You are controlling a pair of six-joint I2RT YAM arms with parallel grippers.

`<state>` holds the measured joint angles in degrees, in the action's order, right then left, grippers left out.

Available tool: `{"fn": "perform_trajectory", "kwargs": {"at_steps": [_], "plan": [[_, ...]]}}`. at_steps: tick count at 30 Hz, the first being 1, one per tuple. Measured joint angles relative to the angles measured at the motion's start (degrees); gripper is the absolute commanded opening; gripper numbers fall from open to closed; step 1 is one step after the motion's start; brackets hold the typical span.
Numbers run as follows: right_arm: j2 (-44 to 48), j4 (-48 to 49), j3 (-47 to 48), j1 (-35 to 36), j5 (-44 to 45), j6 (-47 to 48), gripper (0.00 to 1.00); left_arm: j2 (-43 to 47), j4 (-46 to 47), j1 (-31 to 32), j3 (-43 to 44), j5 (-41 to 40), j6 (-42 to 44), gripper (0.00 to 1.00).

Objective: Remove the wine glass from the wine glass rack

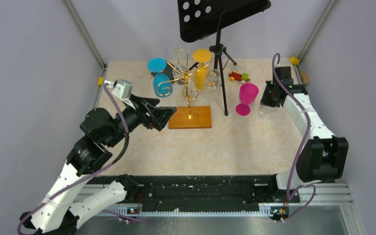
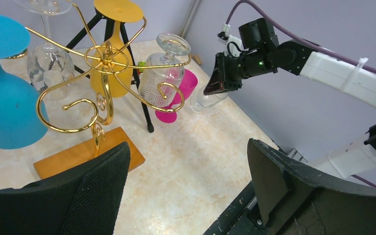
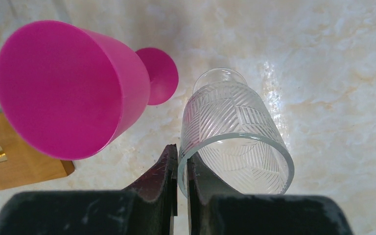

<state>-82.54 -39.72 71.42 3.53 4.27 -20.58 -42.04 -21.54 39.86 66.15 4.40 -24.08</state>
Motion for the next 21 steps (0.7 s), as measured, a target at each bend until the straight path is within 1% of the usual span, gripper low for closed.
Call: {"fn": "perform_trajectory", "kwargs": {"at_steps": [4, 9, 17, 21], "plan": [[-2.8, -1.3, 0.4, 0.0, -0.9, 0.6, 0.0, 0.7, 0.0, 0.0, -0.5, 0.0, 0.0, 0.92], [-6.3, -2.8, 4.2, 0.0, -0.5, 2.2, 0.0, 1.0, 0.0, 0.0, -0.9, 0.0, 0.0, 0.92], [-12.1, -3.4, 8.5, 0.0, -0.1, 4.4, 0.0, 1.0, 0.0, 0.0, -1.4, 0.0, 0.0, 0.92], [-14.5, -3.3, 9.0, 0.0, -0.1, 5.0, 0.0, 1.0, 0.0, 0.0, -1.4, -0.4, 0.0, 0.92]]}}
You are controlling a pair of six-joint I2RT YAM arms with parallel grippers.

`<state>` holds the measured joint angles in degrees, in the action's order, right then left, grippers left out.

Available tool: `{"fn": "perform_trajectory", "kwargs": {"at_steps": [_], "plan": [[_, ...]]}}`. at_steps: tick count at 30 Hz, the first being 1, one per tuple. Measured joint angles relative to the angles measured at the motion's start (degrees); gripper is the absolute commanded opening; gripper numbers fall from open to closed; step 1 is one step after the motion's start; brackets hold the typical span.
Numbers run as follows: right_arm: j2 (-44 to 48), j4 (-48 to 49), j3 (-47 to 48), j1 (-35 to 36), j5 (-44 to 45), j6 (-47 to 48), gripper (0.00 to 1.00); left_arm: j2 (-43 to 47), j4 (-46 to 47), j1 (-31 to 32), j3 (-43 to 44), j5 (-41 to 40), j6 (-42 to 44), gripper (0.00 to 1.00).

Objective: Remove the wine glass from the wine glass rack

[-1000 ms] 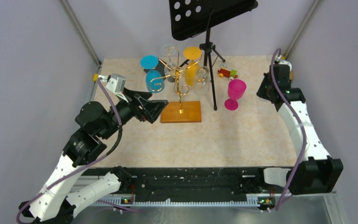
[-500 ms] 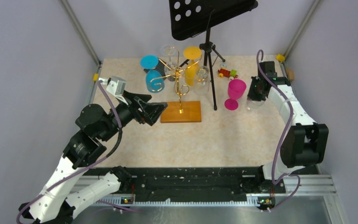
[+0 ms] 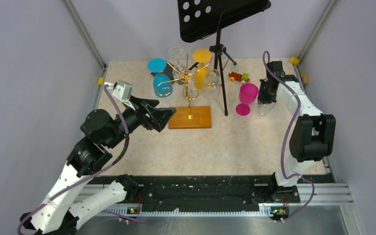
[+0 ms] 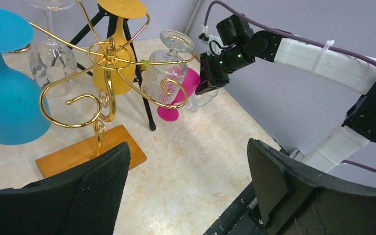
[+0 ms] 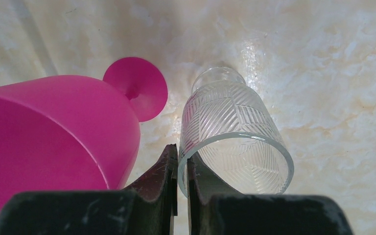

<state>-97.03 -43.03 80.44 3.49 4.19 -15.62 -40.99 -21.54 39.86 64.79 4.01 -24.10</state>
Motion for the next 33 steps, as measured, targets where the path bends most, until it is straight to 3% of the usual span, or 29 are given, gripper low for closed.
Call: {"fn": "perform_trajectory", "kwargs": {"at_steps": [7, 19, 33], "plan": [[-2.3, -0.3, 0.7, 0.0, 0.2, 1.1, 0.01, 0.0, 0.0, 0.0, 0.0, -0.4, 0.0, 0.92], [-3.7, -0.9, 3.5, 0.0, 1.9, 3.1, 0.23, 0.0, 0.0, 0.0, 0.0, -0.5, 0.0, 0.92], [-3.4, -1.9, 7.3, 0.0, 2.3, 3.7, 0.24, 0.0, 0.0, 0.0, 0.0, -0.5, 0.0, 0.92]]}}
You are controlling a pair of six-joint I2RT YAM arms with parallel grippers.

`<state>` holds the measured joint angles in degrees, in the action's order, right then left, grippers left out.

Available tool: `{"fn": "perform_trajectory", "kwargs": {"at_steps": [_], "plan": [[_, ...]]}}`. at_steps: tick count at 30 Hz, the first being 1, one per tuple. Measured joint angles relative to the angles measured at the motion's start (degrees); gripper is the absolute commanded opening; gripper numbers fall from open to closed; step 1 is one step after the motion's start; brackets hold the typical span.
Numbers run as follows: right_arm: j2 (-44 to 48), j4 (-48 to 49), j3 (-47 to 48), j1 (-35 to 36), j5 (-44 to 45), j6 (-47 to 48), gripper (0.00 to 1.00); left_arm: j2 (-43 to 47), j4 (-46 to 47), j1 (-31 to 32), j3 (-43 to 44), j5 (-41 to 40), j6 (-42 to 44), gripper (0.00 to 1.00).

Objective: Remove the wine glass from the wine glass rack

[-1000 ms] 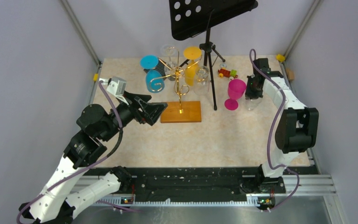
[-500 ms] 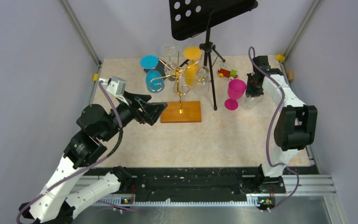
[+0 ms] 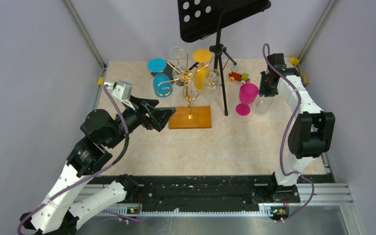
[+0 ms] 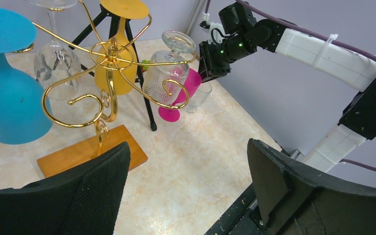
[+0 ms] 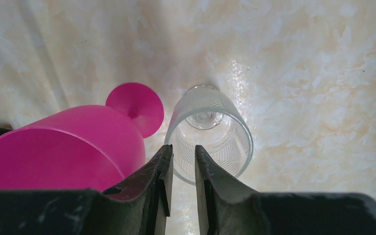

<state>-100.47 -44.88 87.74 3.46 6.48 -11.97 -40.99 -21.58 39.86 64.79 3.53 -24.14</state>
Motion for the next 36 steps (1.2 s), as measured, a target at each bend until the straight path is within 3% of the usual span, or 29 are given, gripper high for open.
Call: {"fn": "perform_trajectory", "kwargs": {"at_steps": [6, 10, 15, 19, 21, 29, 36], "plan": [[3.3, -0.8, 0.6, 0.0, -1.1, -0.2, 0.24, 0.0, 0.0, 0.0, 0.0, 0.0, 0.0, 0.92], [10.4, 0.3, -0.3, 0.0, -6.1, -1.8, 0.28, 0.0, 0.0, 0.0, 0.0, -0.2, -0.2, 0.92], [24.9, 9.1, -8.4, 0.0, -18.3, -7.8, 0.47, 0.0, 0.0, 0.0, 0.0, -0.2, -0.2, 0.92], [33.3, 21.7, -17.0, 0.2, -29.8, -16.7, 0.66, 0.0, 0.0, 0.0, 0.0, -0.2, -0.2, 0.92], [35.4, 28.2, -21.1, 0.9, -34.6, -21.9, 0.7, 0.0, 0.0, 0.0, 0.0, -0.2, -0.2, 0.92], [35.4, 46.7, -27.1, 9.7, -40.0, -38.0, 0.66, 0.0, 0.0, 0.0, 0.0, -0.3, -0.2, 0.92], [35.2, 61.6, -32.0, 13.3, -35.3, -51.7, 0.58, 0.3, 0.0, 0.0, 0.0, -0.8, -0.2, 0.92]]}}
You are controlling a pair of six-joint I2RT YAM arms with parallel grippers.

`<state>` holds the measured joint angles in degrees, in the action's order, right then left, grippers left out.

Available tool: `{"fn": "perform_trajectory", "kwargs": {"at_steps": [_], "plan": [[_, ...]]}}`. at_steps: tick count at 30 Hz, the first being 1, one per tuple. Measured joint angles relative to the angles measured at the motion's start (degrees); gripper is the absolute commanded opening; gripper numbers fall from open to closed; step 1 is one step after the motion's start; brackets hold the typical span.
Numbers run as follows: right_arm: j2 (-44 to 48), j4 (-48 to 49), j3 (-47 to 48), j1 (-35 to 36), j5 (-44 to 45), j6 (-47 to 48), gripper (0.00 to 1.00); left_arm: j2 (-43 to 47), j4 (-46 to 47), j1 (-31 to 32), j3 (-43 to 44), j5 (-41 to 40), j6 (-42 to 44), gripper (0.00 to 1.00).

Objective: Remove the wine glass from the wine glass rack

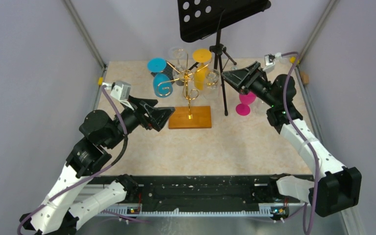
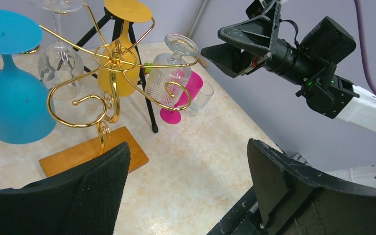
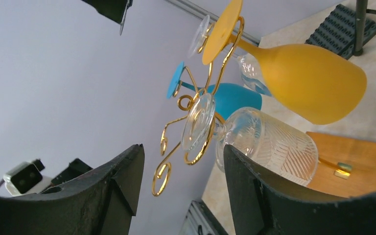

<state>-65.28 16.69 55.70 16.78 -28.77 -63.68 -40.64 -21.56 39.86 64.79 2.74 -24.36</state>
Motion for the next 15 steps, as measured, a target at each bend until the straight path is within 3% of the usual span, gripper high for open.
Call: {"fn": "perform_trajectory", "kwargs": {"at_steps": [9, 15], "plan": [[-2.9, 0.7, 0.3, 3.5, 6.3, -5.4, 0.35, 0.0, 0.0, 0.0, 0.0, -0.7, 0.0, 0.92], [-4.0, 0.3, 1.8, 3.8, 7.0, -6.4, 0.3, 0.0, 0.0, 0.0, 0.0, -0.7, 0.0, 0.92]]}}
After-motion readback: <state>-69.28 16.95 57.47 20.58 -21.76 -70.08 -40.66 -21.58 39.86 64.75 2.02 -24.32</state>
